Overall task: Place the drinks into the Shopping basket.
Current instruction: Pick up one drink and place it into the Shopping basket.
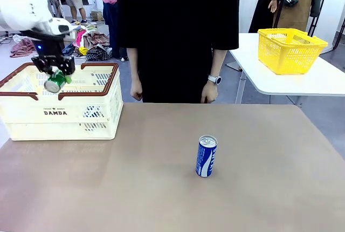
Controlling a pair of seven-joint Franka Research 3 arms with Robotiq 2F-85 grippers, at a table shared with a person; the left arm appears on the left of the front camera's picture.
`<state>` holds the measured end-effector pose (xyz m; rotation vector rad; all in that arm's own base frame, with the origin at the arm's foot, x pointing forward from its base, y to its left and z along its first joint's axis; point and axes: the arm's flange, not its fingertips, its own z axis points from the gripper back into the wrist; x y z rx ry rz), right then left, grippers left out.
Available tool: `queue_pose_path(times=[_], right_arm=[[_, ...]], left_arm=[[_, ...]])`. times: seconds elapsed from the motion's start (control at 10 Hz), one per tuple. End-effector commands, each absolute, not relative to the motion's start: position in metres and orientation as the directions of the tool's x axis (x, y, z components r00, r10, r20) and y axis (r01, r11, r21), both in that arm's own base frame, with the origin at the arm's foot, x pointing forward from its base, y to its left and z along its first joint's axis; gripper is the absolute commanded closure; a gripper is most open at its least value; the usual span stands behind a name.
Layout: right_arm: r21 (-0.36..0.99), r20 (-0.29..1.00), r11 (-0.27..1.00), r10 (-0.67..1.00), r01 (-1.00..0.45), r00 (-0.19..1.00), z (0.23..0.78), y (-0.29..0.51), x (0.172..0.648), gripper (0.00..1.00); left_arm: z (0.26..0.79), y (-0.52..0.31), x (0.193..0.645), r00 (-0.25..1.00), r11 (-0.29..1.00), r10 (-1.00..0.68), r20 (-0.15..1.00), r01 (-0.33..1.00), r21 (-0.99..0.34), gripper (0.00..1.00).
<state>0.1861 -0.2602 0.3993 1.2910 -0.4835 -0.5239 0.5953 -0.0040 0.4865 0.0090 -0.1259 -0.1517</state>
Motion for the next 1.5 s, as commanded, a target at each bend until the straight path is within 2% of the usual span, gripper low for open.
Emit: queue_pose_path(times=[0.0,0.2,0.5,0.9,1.1,1.2,1.3,1.4], right_arm=[[0.977,0.055,0.195,-0.612,0.083,0.789,0.402,-0.26,0.186,0.0],[0.977,0.055,0.195,-0.612,0.083,0.789,0.402,-0.26,0.186,0.0],[0.977,0.055,0.195,-0.612,0.083,0.789,0.402,-0.26,0.186,0.0],[0.977,0.055,0.195,-0.612,0.083,0.789,0.402,-0.26,0.186,0.0],[0.977,0.055,0.195,-0.612,0.083,0.789,0.402,-0.26,0.186,0.0],[0.977,0.055,0.195,-0.612,0.083,0.789,0.402,-0.26,0.186,0.0],[0.977,0.055,0.195,-0.612,0.083,0.789,0.402,-0.26,0.186,0.0],[0.977,0.055,0.195,-0.612,0.083,0.789,0.402,-0.26,0.186,0.0]], left_arm=[[0.482,0.007,0.592,0.981,0.982,-0.185,0.054,0.183,0.039,1.0],[0.458,0.01,0.582,0.987,0.986,-0.161,0.015,0.161,0.034,1.0],[0.431,0.009,0.6,0.99,0.99,-0.135,-0.049,0.136,0.022,1.0],[0.427,0.008,0.615,0.999,0.999,-0.026,-0.033,0.027,0.04,1.0],[0.426,0.009,0.616,0.998,0.999,-0.023,-0.056,0.025,0.044,1.0],[0.424,0.008,0.616,0.997,0.999,-0.03,-0.073,0.033,0.041,0.57],[0.424,0.007,0.616,0.996,0.998,-0.035,-0.086,0.039,0.05,0.0],[0.424,0.007,0.616,0.996,0.998,-0.035,-0.083,0.04,0.051,0.0]])
